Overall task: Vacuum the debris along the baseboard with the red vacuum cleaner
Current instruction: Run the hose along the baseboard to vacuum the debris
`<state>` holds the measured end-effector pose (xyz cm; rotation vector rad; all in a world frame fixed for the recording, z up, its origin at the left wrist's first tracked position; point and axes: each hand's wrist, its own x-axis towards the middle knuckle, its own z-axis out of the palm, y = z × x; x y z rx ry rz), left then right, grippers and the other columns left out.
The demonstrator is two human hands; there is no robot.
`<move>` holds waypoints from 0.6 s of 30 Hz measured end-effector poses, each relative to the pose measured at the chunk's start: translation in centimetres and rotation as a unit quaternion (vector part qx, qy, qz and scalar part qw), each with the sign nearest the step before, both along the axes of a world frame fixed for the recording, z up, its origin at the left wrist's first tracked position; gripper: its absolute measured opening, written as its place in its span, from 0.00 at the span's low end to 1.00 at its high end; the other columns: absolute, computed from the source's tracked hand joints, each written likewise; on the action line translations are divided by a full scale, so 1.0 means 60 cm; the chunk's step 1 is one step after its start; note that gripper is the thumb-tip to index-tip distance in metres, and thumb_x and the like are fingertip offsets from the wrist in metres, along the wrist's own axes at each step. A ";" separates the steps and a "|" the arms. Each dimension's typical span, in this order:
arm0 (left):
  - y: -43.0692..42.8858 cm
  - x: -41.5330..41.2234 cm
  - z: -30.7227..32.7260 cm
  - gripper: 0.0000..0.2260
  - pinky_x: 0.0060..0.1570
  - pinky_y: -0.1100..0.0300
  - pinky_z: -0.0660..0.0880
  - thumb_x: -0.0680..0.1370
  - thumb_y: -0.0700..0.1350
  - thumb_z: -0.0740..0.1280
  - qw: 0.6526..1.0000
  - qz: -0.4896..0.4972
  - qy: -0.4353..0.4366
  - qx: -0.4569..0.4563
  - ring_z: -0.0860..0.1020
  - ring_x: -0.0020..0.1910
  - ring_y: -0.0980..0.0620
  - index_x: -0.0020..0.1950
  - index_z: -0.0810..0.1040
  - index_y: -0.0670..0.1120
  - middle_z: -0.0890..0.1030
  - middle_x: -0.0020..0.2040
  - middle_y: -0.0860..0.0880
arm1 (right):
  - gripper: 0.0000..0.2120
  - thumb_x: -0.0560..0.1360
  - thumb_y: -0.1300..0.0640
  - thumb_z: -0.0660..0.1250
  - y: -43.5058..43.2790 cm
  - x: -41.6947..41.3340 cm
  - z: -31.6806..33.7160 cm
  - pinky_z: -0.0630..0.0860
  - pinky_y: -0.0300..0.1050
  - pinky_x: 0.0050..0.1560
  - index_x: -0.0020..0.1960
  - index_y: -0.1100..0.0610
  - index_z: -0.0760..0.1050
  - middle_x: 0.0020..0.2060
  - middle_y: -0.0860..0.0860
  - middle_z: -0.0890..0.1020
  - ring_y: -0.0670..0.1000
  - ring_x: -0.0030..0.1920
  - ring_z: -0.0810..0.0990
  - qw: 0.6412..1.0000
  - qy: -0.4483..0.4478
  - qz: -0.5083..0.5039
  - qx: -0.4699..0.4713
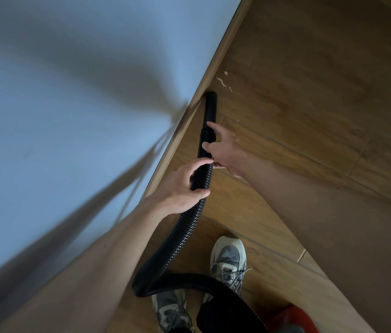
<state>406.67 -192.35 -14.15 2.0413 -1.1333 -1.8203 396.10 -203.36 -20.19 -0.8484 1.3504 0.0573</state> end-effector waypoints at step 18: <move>-0.050 -0.056 -0.011 0.30 0.47 0.62 0.76 0.78 0.43 0.70 0.998 -0.055 0.042 0.011 0.79 0.49 0.54 0.75 0.63 0.61 0.73 0.67 0.49 | 0.30 0.80 0.64 0.64 -0.033 -0.081 0.004 0.82 0.47 0.40 0.76 0.40 0.63 0.56 0.51 0.78 0.52 0.49 0.82 0.997 0.061 -0.040 -0.016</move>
